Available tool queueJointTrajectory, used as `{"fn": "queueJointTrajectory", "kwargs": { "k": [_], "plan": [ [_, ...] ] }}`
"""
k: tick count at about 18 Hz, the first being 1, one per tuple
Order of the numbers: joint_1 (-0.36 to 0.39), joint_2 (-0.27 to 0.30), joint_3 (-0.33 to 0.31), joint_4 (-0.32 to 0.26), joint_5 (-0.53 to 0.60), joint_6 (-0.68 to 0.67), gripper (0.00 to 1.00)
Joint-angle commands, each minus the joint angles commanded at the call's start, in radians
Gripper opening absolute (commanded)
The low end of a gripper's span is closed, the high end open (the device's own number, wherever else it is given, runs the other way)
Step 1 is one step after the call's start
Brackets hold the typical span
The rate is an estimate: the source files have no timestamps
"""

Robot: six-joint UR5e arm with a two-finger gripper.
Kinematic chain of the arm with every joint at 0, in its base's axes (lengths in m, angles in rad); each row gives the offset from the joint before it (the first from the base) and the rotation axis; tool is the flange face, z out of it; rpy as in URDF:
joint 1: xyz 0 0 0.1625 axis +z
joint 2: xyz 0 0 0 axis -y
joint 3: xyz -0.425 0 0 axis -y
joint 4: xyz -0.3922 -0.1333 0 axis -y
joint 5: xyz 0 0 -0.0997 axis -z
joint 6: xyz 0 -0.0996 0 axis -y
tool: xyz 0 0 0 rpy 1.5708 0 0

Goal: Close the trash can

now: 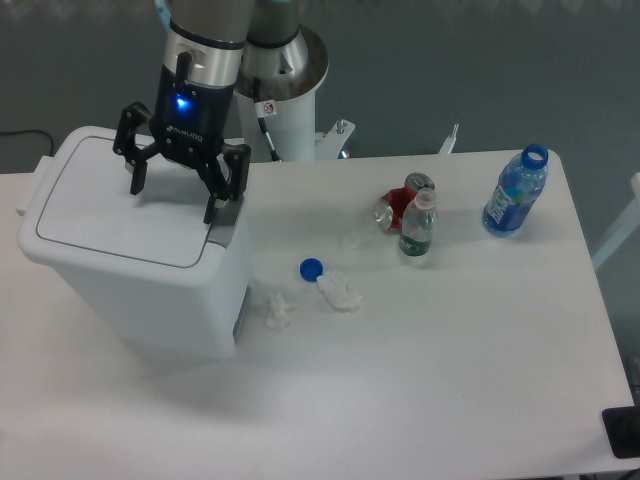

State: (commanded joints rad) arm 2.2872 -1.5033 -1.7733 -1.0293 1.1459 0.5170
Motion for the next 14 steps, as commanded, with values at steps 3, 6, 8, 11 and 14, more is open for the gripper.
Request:
{"fn": "queueJointTrajectory", "kwargs": {
  "k": [3,6,8,11,14],
  "plan": [
    [0.002,-0.003,0.0,0.0,0.0,0.0,1.0],
    [0.002,-0.005,0.0,0.0,0.0,0.0,1.0],
    [0.005,-0.003,0.002,0.0,0.0,0.0,1.0],
    [0.006,0.006,0.014,-0.003,-0.008,-0.002,1.0],
    [0.012,0.035,0.018,-0.003,-0.008,-0.002,1.0]
  ]
}}
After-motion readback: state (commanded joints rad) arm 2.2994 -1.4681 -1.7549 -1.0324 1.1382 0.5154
